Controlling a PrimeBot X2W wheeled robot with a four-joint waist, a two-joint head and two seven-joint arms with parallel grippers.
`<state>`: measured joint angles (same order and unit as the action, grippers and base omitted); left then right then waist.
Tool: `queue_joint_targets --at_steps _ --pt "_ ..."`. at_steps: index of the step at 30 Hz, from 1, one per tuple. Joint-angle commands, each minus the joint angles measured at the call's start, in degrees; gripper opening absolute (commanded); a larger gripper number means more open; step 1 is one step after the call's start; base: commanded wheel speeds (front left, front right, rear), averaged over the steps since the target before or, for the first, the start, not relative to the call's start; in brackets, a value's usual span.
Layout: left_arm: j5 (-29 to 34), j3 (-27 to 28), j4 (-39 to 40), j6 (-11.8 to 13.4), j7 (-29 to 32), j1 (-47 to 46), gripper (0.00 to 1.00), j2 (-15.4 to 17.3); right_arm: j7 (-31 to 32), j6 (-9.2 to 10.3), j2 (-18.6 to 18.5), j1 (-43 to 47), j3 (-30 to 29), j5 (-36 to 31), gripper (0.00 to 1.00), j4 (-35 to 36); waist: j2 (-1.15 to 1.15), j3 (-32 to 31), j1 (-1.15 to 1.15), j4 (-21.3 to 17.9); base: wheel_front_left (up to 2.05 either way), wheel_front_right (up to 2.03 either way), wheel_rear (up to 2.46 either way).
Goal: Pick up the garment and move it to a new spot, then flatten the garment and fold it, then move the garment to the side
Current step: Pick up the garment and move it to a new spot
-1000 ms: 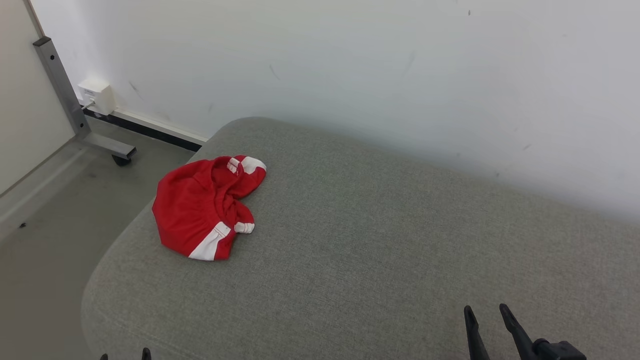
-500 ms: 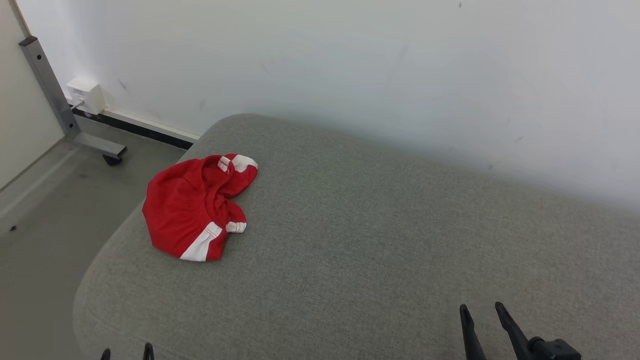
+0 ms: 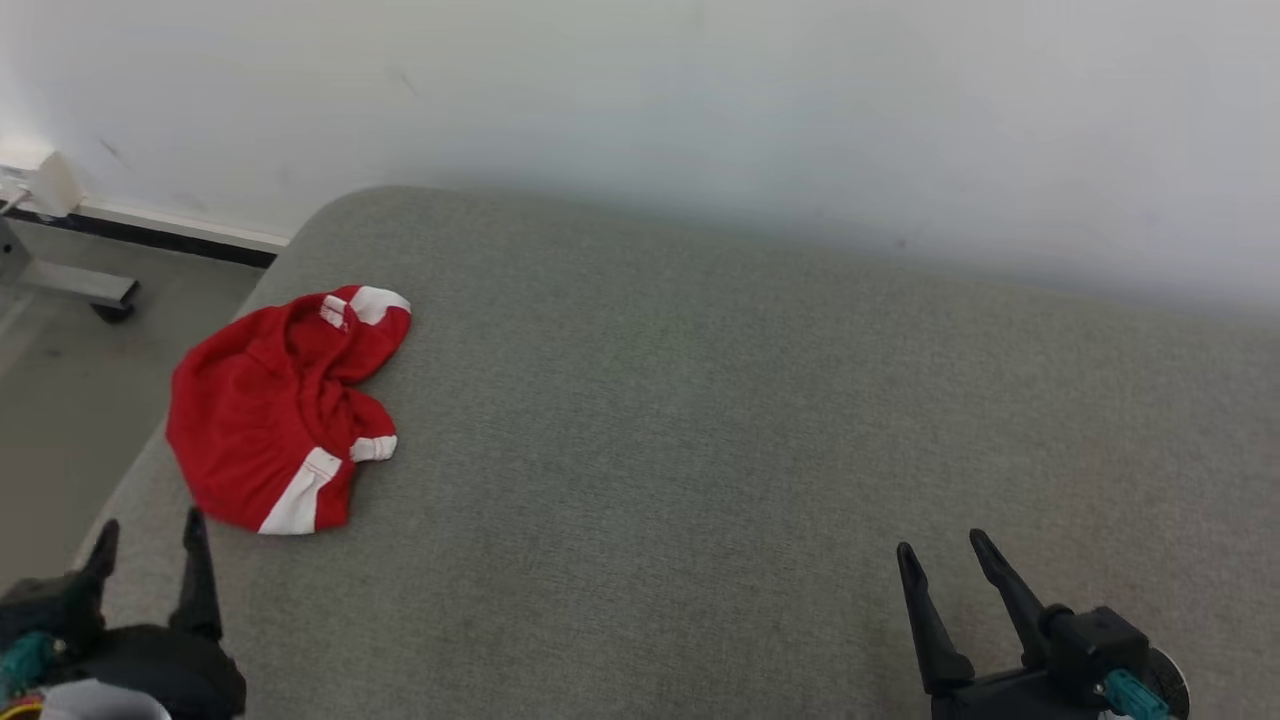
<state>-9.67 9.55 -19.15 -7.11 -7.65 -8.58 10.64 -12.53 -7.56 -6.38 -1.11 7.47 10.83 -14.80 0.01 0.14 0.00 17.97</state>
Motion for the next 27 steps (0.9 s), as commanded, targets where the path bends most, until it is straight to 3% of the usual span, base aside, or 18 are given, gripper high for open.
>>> queue_joint_targets --at_steps 1,7,12,23,27 --pt "-1.07 0.87 -1.58 -0.03 1.73 -3.17 1.0 1.06 0.38 0.14 -0.81 -1.39 0.64 -0.21 1.0 0.8 -0.01 5.69 0.0 -5.66 0.0 0.0 0.0" --pt "-6.72 4.79 -6.51 0.51 8.14 -11.8 1.0 3.59 1.57 0.14 -2.47 -5.96 4.58 0.37 1.0 2.85 -0.01 12.09 0.0 -12.04 0.0 0.0 0.0" --pt "-12.34 9.23 -11.21 2.94 16.01 -17.62 1.0 4.62 1.15 0.14 -2.75 -8.88 6.42 0.91 1.0 3.24 -0.01 16.38 0.0 -15.7 0.0 0.0 0.0" --pt "-17.25 13.38 -15.38 9.24 28.06 -20.52 1.0 6.1 -0.38 0.14 -2.56 -11.67 7.25 1.39 1.0 2.46 -0.01 21.2 0.0 -18.77 0.0 0.0 0.0" --pt "-18.63 13.79 -16.81 11.6 32.08 -19.05 1.0 3.92 -0.68 0.14 -2.67 -12.49 7.51 1.37 1.0 2.06 -0.01 21.42 0.0 -19.27 0.0 0.0 0.0"
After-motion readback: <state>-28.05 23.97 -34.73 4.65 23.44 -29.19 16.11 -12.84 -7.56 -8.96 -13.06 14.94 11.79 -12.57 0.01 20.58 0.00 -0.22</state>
